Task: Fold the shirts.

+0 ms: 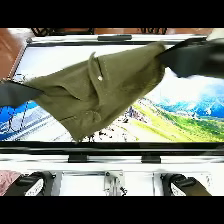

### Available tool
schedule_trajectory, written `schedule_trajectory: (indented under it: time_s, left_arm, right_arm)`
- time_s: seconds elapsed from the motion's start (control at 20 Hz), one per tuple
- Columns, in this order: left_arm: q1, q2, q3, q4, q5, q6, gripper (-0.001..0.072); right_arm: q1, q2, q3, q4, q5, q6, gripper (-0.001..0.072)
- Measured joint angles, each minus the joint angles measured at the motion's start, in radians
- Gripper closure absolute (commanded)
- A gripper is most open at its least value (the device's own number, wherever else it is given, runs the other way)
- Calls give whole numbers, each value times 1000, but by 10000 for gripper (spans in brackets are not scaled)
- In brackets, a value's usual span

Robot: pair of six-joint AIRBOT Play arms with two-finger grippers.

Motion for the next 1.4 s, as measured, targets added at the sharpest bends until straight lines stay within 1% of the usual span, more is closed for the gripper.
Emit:
schedule_trajectory:
  time_s: [0.1,0.2,0.25,0.35,0.5,0.6,0.65,0.75,0.95,1.1,1.2,1.3,1.4]
  left_arm:
    - [0,-79,-64,0,41,32,650]
    - [0,-192,-74,-2,86,58,651]
    - [0,-255,-61,-16,97,82,651]
    - [1,-360,-13,-78,105,157,652]
    - [0,-417,97,-156,134,269,652]
    - [0,-395,176,-177,147,295,652]
    - [0,-370,207,-179,145,289,652]
    - [-7,-306,242,-134,96,219,652]
    - [-89,-160,207,13,-49,73,651]
    - [-193,-74,121,69,-100,10,651]
    - [-241,-50,87,100,-104,5,651]
    - [-251,-48,70,151,-45,5,652]
    - [-224,-79,60,193,29,5,652]
  right_arm:
    - [0,-153,0,-16,-31,9,643]
    - [0,-297,0,-4,-120,10,643]
    - [-1,-356,0,26,-173,0,644]
    - [-1,-436,0,122,-262,-75,644]
    - [0,-436,1,233,-314,-230,644]
    - [0,-366,2,257,-310,-291,644]
    - [0,-323,2,257,-290,-299,644]
    - [0,-226,2,231,-217,-274,644]
    - [1,-70,2,179,21,-131,644]
    - [1,-6,2,165,177,-36,644]
    - [2,8,2,140,212,-6,644]
    - [2,-5,2,85,188,10,644]
    - [2,-56,2,32,144,14,643]
